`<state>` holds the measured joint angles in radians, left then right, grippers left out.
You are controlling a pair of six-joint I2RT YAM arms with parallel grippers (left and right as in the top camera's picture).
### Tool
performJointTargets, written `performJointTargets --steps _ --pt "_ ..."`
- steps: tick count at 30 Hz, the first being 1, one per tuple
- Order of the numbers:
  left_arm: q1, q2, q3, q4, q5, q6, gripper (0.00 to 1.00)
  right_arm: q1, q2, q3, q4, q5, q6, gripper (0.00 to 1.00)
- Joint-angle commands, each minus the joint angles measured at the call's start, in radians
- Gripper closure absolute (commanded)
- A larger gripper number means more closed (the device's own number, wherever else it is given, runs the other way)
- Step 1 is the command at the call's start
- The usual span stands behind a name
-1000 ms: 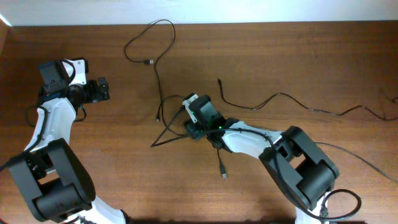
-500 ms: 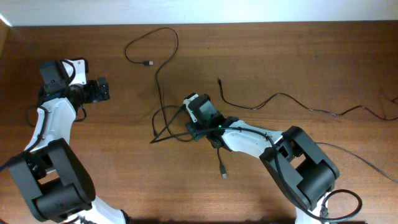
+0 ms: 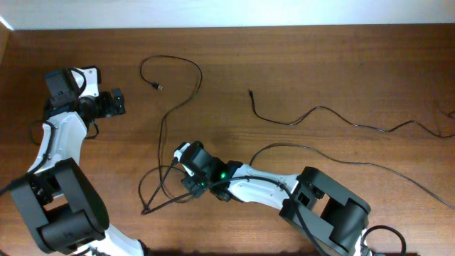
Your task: Untangle cables
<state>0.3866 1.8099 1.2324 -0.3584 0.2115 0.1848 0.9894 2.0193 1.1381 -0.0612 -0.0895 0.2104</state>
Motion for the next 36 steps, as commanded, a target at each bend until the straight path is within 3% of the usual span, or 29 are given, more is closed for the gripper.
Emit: performJointTargets --steps 1,6,14,15,16,18,20,21,25,31,36 --pt "0.005 -0.026 0.01 -0.002 0.001 -0.012 0.01 -0.021 0.002 0.002 -0.014 0.041 -0.018 0.27" --pt "0.005 -0.026 0.01 -0.002 0.001 -0.013 0.01 -0.02 -0.031 0.002 -0.072 0.041 -0.031 0.04" --pt "0.005 -0.026 0.01 -0.002 0.001 -0.013 0.01 0.006 0.018 0.001 -0.014 -0.016 -0.389 0.0" --pt "0.005 -0.026 0.01 -0.002 0.001 -0.012 0.01 0.01 0.029 0.001 -0.001 -0.02 -0.392 0.03" --pt "0.005 -0.026 0.01 -0.002 0.001 -0.013 0.01 0.013 0.039 0.001 0.011 -0.04 -0.402 0.22" --pt "0.005 -0.026 0.01 -0.002 0.001 -0.013 0.01 0.013 0.044 0.001 0.026 -0.097 -0.421 0.44" --pt "0.005 -0.026 0.01 -0.002 0.001 -0.012 0.0 0.013 0.046 0.001 0.035 -0.102 -0.42 0.84" --pt "0.005 -0.026 0.01 -0.002 0.001 -0.013 0.01 0.013 0.047 0.001 0.035 -0.102 -0.42 0.96" --pt "0.005 -0.026 0.01 -0.002 0.001 -0.013 0.01 0.013 0.048 0.0 0.035 -0.086 -0.42 0.96" --pt "0.005 -0.026 0.01 -0.002 0.001 -0.013 0.01 -0.031 0.048 0.0 0.048 0.343 -0.395 0.96" --pt "0.005 -0.026 0.01 -0.002 0.001 -0.012 0.01 -0.215 0.048 0.0 0.053 0.347 -0.101 0.96"
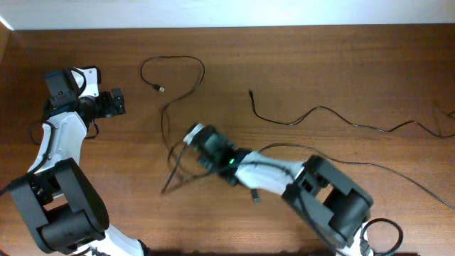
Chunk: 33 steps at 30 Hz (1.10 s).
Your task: Untangle cables
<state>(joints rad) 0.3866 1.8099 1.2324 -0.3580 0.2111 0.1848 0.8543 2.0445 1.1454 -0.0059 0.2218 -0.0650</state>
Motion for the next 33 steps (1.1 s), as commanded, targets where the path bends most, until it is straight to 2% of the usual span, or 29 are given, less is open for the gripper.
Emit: performJointTargets --steps 1,5,9,12,13,14,15,17,19,27,33 --pt "0.005 -0.026 0.01 -0.002 0.001 -0.012 0.01 -0.11 0.023 -0.007 0.001 -0.018 0.179 0.96" --pt "0.005 -0.026 0.01 -0.002 0.002 -0.012 0.01 -0.181 0.023 -0.007 0.003 -0.093 0.264 0.96" --pt "0.005 -0.026 0.01 -0.002 0.001 -0.012 0.01 -0.167 0.021 -0.007 -0.002 -0.2 0.238 0.96" --pt "0.005 -0.026 0.01 -0.002 0.002 -0.012 0.0 -0.14 0.019 -0.007 0.012 -0.181 0.221 0.96" --pt "0.005 -0.026 0.01 -0.002 0.002 -0.012 0.01 -0.139 0.016 -0.007 0.027 -0.181 0.201 0.82" --pt "0.005 -0.026 0.01 -0.002 0.002 -0.012 0.01 -0.139 0.012 -0.007 0.043 -0.181 0.181 0.59" --pt "0.005 -0.026 0.01 -0.002 0.002 -0.013 0.01 -0.141 0.006 -0.007 0.073 -0.183 0.143 0.44" --pt "0.005 -0.026 0.01 -0.002 0.002 -0.012 0.0 -0.141 0.005 -0.007 0.104 -0.185 0.08 0.29" --pt "0.005 -0.026 0.01 -0.002 0.002 -0.012 0.01 -0.141 0.005 -0.007 0.139 -0.185 0.067 0.21" --pt "0.005 -0.026 0.01 -0.002 0.002 -0.013 0.01 -0.143 0.037 -0.007 0.259 -0.196 -0.243 0.19" --pt "0.005 -0.026 0.01 -0.002 0.002 -0.012 0.01 -0.147 0.098 -0.007 0.311 -0.196 -0.272 0.17"
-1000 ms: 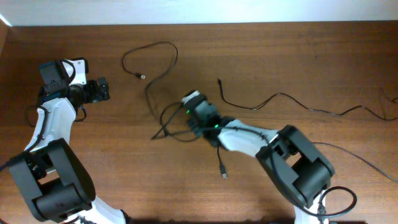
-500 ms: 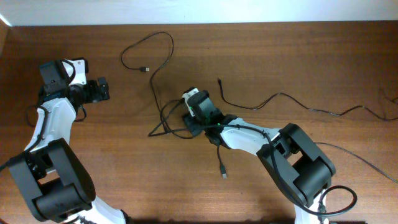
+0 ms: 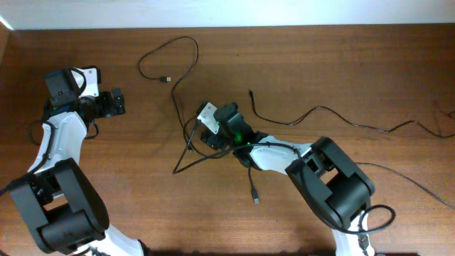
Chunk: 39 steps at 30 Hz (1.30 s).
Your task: Untangle cables
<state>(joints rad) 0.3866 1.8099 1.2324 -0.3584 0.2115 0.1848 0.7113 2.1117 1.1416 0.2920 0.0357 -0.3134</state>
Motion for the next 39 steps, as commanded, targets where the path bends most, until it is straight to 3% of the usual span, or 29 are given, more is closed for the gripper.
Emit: performJointTargets --steps 1,4,10,14,23,33,35,37,39 --pt "0.005 -0.026 0.01 -0.002 0.001 -0.013 0.0 -0.006 0.041 -0.003 0.019 -0.01 -0.024 0.21" --pt "0.005 -0.026 0.01 -0.002 0.001 -0.013 0.01 -0.02 0.063 -0.003 0.027 -0.011 -0.023 0.32" --pt "0.005 -0.026 0.01 -0.002 0.001 -0.012 0.01 -0.045 0.09 -0.003 0.02 -0.08 -0.019 0.65" --pt "0.005 -0.026 0.01 -0.002 0.001 -0.012 0.01 -0.044 0.09 -0.003 -0.008 -0.103 -0.019 0.96" --pt "0.005 -0.026 0.01 -0.002 0.001 -0.012 0.01 -0.051 0.045 -0.002 -0.014 -0.102 0.062 0.96" --pt "0.005 -0.026 0.01 -0.002 0.001 -0.012 0.01 -0.071 -0.246 -0.002 -0.087 -0.1 0.087 0.96" --pt "0.005 -0.026 0.01 -0.002 0.001 -0.012 0.01 -0.071 -0.251 -0.002 -0.161 -0.099 0.105 0.81" --pt "0.004 -0.026 0.01 -0.002 0.001 -0.012 0.01 -0.071 -0.251 -0.002 -0.256 -0.1 0.24 0.7" --pt "0.005 -0.026 0.01 -0.002 0.001 -0.013 0.01 -0.071 -0.251 -0.002 -0.385 -0.104 0.411 0.66"
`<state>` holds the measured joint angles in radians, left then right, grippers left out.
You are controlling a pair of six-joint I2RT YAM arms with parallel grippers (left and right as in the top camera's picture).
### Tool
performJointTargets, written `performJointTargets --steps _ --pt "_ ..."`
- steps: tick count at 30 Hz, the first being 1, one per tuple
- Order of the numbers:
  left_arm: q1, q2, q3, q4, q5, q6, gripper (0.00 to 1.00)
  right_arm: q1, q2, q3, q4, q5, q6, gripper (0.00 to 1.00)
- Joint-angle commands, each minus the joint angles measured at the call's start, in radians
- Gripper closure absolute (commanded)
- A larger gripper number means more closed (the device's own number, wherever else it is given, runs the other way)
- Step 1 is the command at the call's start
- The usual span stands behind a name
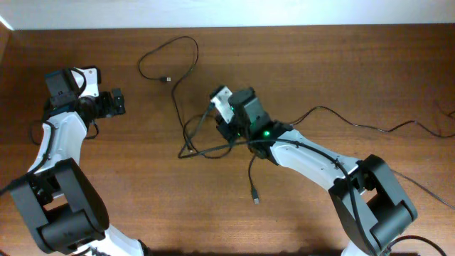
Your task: Untangle cables
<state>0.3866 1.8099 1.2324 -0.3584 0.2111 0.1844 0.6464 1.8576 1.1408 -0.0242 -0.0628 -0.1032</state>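
Observation:
A thin black cable [175, 96] runs from its plug [166, 79] through a wide loop at the back, then down to a knot of small loops [190, 139] at mid-table. My right gripper [226, 131] is shut on this cable at the knot's right side. A strand hangs from there to a loose plug [254, 200]. A second black cable [323, 109] snakes off to the right edge. My left gripper [116, 102] hovers at the far left, away from every cable; its jaws are too small to read.
A third thin cable [416, 186] crosses the right front of the wooden table [106, 185]. The table's back edge meets a white wall. The right arm's links lie across the centre right.
My right gripper has shifted right and a little toward the back, still gripping the cable. The knot's lower corner was drawn up and rightward. The back loop and left arm stayed put.
At first my right gripper held the tangle near the table's front centre, with a kink trailing front-left. At each later moment it stood farther back and to the right with the cable. The back loop was pushed toward the wall, and a loose plug end showed at the front.

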Motion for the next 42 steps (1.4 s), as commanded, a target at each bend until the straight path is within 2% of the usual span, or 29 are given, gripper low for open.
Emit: performJointTargets --steps 1,3,5,6,7,9,10,12,20,21,24,28,31,39,42 --pt "0.005 -0.026 0.01 -0.002 0.001 -0.012 0.01 -0.006 0.003 -0.001 -0.139 -0.006 0.293 0.54" --pt "0.005 -0.026 0.01 -0.002 0.002 -0.012 0.01 -0.004 0.003 -0.001 -0.249 -0.03 0.415 0.52" --pt "0.004 -0.026 0.01 -0.002 0.002 -0.012 0.01 -0.002 0.004 -0.002 -0.309 -0.093 0.513 0.46" --pt "0.005 -0.026 0.01 -0.002 0.001 -0.012 0.0 0.002 0.004 -0.002 -0.327 -0.116 0.553 0.39" --pt "0.005 -0.026 0.01 -0.002 0.001 -0.012 0.01 0.019 0.004 -0.002 -0.354 -0.122 0.603 0.23" --pt "0.005 -0.026 0.01 -0.002 0.002 -0.012 0.01 0.047 0.004 -0.002 -0.357 -0.12 0.635 0.03" --pt "0.005 -0.026 0.01 -0.002 0.002 -0.012 0.01 0.057 0.004 -0.002 -0.357 -0.117 0.652 0.01" --pt "0.004 -0.026 0.01 -0.002 0.001 -0.012 0.01 0.087 0.004 -0.002 -0.357 -0.117 0.709 0.01" --pt "0.005 -0.026 0.01 -0.002 0.002 -0.012 0.01 0.156 0.004 -0.002 -0.24 -0.143 0.715 0.01" --pt "0.005 -0.026 0.01 -0.002 0.001 -0.012 0.01 0.156 0.004 -0.002 -0.231 -0.127 0.78 0.06" --pt "0.005 -0.026 0.01 -0.002 0.002 -0.012 0.01 0.159 0.005 -0.002 -0.267 -0.031 1.171 0.07" --pt "0.005 -0.026 0.01 -0.002 0.002 -0.012 0.01 0.179 0.005 0.003 -0.363 0.127 1.345 0.07" --pt "0.004 -0.026 0.01 -0.002 0.002 -0.012 0.01 0.197 0.006 0.006 -0.408 0.202 1.395 0.07" --pt "0.005 -0.026 0.01 -0.002 0.002 -0.012 0.01 0.198 0.083 0.024 -0.39 0.259 1.398 0.1" --pt "0.005 -0.026 0.01 -0.002 0.002 -0.012 0.0 0.198 0.128 0.024 -0.357 0.258 1.398 0.23"
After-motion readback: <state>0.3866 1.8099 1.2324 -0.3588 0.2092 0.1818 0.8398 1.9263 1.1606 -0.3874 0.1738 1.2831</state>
